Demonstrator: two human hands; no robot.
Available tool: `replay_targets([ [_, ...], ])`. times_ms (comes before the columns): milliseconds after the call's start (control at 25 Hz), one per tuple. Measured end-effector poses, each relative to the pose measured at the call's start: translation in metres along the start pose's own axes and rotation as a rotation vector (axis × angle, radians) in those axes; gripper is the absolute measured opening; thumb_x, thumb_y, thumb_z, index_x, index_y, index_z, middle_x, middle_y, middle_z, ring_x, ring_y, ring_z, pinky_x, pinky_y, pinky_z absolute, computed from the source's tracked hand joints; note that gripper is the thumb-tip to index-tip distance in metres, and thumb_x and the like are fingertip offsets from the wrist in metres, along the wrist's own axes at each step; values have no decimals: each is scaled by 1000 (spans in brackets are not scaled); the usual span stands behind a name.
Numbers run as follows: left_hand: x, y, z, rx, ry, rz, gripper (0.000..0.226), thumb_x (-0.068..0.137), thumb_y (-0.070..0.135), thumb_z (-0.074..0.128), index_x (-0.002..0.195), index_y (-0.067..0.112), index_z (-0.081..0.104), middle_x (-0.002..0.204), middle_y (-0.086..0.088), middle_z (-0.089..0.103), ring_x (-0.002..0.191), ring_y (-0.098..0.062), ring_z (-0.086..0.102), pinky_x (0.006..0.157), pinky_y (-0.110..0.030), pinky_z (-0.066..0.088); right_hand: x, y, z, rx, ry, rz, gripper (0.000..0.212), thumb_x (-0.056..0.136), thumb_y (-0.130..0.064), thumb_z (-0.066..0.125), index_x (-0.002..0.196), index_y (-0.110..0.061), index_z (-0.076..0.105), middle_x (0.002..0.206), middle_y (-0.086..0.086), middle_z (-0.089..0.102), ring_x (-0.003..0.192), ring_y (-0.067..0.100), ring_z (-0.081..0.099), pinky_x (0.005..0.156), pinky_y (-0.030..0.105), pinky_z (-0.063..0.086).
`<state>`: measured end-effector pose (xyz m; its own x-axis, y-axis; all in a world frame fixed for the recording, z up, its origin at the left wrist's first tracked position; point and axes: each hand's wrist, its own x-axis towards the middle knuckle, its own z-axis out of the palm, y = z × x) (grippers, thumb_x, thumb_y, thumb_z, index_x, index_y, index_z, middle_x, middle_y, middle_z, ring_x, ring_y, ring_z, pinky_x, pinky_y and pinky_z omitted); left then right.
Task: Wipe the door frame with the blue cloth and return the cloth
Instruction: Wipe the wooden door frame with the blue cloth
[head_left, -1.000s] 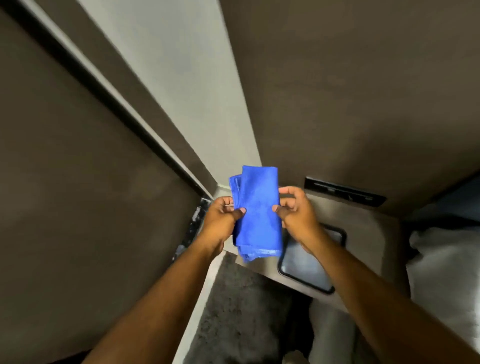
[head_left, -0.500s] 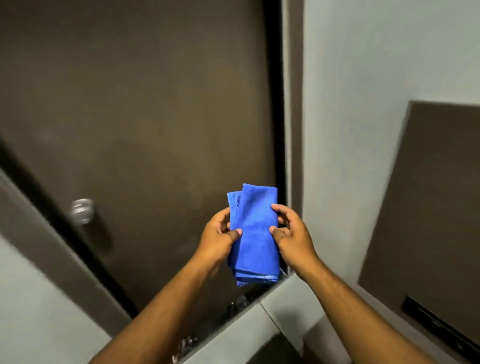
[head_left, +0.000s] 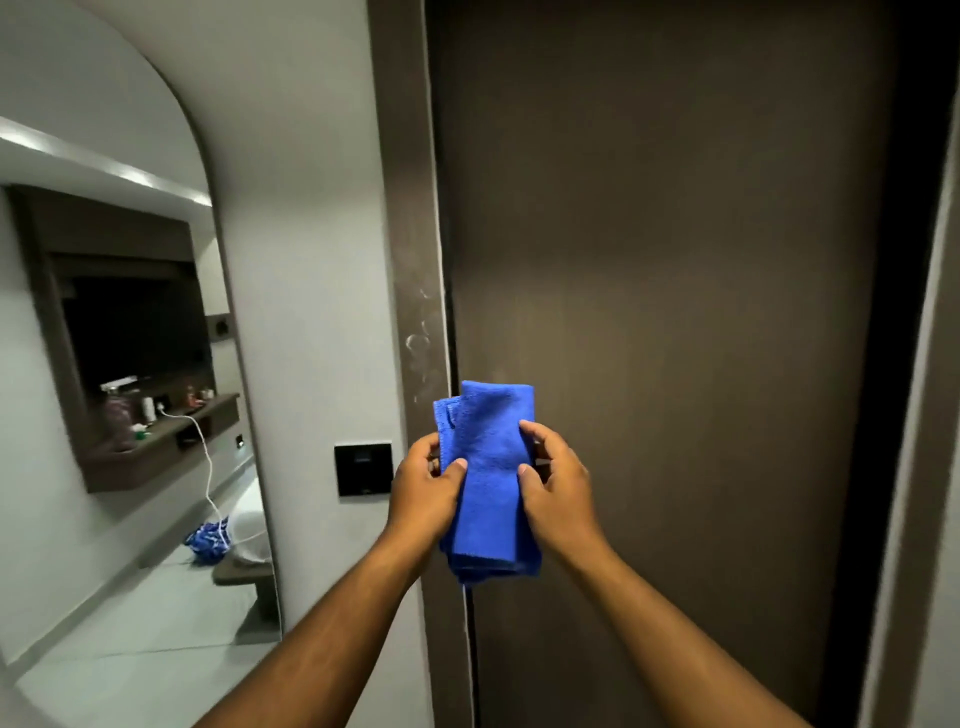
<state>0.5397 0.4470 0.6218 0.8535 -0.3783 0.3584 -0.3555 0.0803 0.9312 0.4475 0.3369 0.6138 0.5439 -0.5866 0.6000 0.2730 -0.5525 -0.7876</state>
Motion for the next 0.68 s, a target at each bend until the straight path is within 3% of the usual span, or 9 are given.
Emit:
replay_targets([
  [200, 55, 23, -27, 74, 154, 80, 20, 89, 20, 56, 109, 22, 58, 102, -1, 70, 91, -19, 67, 79, -42, 58, 80, -15, 53, -2, -19, -160, 47, 83, 3, 48, 125, -17, 55, 123, 2, 59, 107, 14, 57, 98, 36, 47],
  [400, 135, 42, -30, 173, 235, 187, 26, 92, 21, 55, 118, 17, 55, 106, -1, 66, 92, -17, 65, 80, -38, 57, 152, -2, 89, -72, 32, -370, 40, 82, 4, 49, 112, -20, 61, 104, -1, 55, 85, 3, 54, 74, 3, 39],
  [480, 167, 39, -27, 196, 269, 200, 23, 91, 22, 55, 113, 18, 56, 102, -1, 67, 88, -16, 65, 75, -35, 58, 176, 6, 101, -138, 25, -431, 37, 83, -1, 51, 114, -20, 60, 105, -2, 52, 83, 5, 52, 70, 10, 42],
  [560, 189, 30, -25, 257, 327, 204, 17, 89, 22, 58, 106, 18, 59, 96, 0, 68, 81, -13, 65, 66, -27, 55, 190, 14, 113, -353, 114, -518, 34, 82, -12, 61, 116, -15, 61, 110, 5, 56, 90, 21, 58, 71, 31, 53],
  [640, 203, 17, -26, 368, 378, 211, 12, 86, 23, 62, 96, 19, 65, 88, 2, 69, 74, -10, 63, 62, -23, 50, 195, 24, 129, -714, 163, -554, 48, 73, -29, 73, 115, -8, 64, 124, 15, 60, 107, 38, 60, 78, 48, 56],
  [680, 209, 11, -28, 423, 394, 218, 8, 83, 23, 65, 90, 19, 67, 86, 2, 70, 72, -12, 62, 64, -26, 51, 195, 30, 138, -858, 137, -540, 60, 70, -38, 75, 118, -4, 62, 135, 20, 54, 119, 43, 54, 87, 54, 51],
])
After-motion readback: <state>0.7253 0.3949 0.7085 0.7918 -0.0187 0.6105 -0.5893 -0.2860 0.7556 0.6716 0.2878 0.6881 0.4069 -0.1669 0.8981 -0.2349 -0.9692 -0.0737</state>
